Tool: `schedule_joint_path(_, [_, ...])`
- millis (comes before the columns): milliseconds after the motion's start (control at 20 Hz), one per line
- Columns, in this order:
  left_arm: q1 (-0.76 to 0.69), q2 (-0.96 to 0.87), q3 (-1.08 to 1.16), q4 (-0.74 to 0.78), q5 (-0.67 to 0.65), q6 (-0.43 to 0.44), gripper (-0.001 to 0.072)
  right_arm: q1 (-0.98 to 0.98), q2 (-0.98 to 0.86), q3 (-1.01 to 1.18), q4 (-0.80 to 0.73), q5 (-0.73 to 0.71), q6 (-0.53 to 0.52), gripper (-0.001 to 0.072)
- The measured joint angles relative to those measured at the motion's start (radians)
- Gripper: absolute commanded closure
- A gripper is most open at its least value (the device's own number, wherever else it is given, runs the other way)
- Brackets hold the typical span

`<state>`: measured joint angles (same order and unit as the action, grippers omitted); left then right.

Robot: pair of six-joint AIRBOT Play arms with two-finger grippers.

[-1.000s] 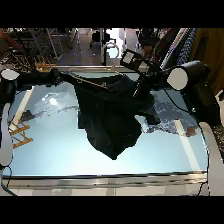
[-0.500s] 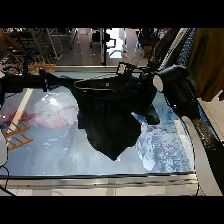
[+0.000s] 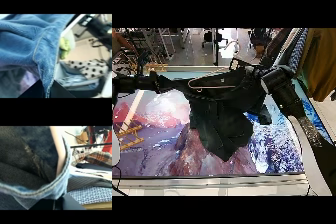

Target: Fold the clothes and pants, and hang the long-sleeved shirts on hangers.

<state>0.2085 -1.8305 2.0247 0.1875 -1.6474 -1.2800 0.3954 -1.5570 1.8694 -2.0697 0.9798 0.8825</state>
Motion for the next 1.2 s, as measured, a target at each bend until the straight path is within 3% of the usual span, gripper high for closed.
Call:
schedule_joint_path(250, [-0.020, 0.000, 0.000, -0.200, -0.010, 0.000, 0.0680, 0.018, -0.002, -0.119, -0.058, -0.066, 0.011, 0.0688])
schedule_joint_path(450, [-0.039, -0.002, 0.000, -0.270, 0.021, 0.002, 0.0682, 0.024, -0.003, -0.224, -0.097, -0.097, 0.058, 0.0688])
schedule_joint_path(700, [-0.089, 0.024, 0.000, -0.253, 0.056, 0.063, 0.0683, 0.023, -0.009, -0.266, -0.131, -0.061, 0.380, 0.0688])
schedule_joint_path(950, [-0.248, 0.088, 0.000, 0.014, 0.129, 0.036, 0.0682, 0.023, -0.011, -0.193, -0.154, 0.077, 0.665, 0.0688])
schedule_joint_path(1100, [-0.393, 0.102, 0.000, 0.257, 0.219, -0.040, 0.0682, 0.026, -0.010, -0.099, -0.155, 0.163, 0.726, 0.0688])
schedule_joint_path(1200, [-0.491, 0.106, 0.000, 0.427, 0.310, -0.095, 0.0682, 0.034, -0.007, -0.033, -0.147, 0.225, 0.713, 0.0687])
